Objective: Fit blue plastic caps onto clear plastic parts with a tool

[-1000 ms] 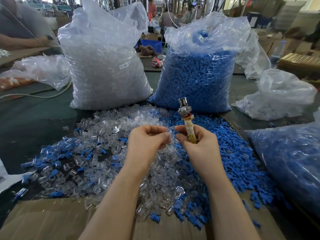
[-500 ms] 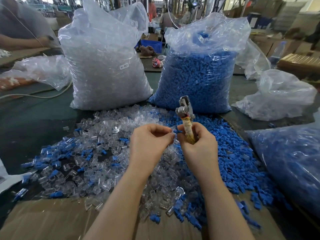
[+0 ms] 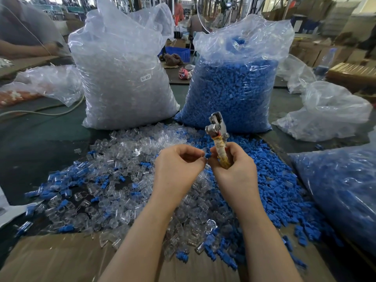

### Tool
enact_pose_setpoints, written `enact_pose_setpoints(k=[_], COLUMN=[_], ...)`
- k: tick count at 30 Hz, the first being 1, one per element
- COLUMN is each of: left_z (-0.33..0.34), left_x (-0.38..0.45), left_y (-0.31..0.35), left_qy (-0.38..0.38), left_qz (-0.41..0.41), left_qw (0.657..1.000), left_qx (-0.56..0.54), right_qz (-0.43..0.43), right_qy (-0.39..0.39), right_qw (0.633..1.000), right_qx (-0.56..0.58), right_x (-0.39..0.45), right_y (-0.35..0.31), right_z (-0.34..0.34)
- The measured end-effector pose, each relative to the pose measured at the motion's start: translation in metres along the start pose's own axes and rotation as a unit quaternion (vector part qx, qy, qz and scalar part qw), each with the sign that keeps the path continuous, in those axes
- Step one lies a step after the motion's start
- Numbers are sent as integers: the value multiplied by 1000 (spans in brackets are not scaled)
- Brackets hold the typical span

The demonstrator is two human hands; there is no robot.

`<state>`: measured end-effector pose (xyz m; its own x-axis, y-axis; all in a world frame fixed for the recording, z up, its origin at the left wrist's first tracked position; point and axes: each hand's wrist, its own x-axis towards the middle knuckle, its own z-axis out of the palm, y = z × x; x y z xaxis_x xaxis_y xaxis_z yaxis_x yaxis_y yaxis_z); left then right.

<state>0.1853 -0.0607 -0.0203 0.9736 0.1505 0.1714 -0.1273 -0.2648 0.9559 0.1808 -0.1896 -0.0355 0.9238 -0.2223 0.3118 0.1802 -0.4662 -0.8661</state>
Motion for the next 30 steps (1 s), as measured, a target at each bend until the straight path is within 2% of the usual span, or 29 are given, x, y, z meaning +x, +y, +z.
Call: enact_pose_setpoints(k=[10, 12, 15, 19, 25, 30], left_z=[-1, -1, -5, -9, -11, -12], left_x=[2, 3, 4, 6, 9, 11], left_y=[-5, -6, -6, -6, -9, -11], left_qy=[8, 10, 13, 1, -4, -15], left_qz=[-6, -18, -46, -60, -49, -43], left_qw=[1000, 1000, 993, 980, 973, 972], left_qx=[-3, -18, -105, -191, -227, -231], right_qz=[3, 4, 41, 75, 69, 63], right_qy=[-32, -56, -111, -177, -250, -276], right_qw=[999, 998, 991, 980, 966, 959], right_qx=[12, 41, 70, 45, 7, 5], right_x=[1, 2, 4, 4, 4, 2], right_y=[-1, -2, 0, 6, 4, 2], right_z=[-2, -5, -13, -22, -24, -24])
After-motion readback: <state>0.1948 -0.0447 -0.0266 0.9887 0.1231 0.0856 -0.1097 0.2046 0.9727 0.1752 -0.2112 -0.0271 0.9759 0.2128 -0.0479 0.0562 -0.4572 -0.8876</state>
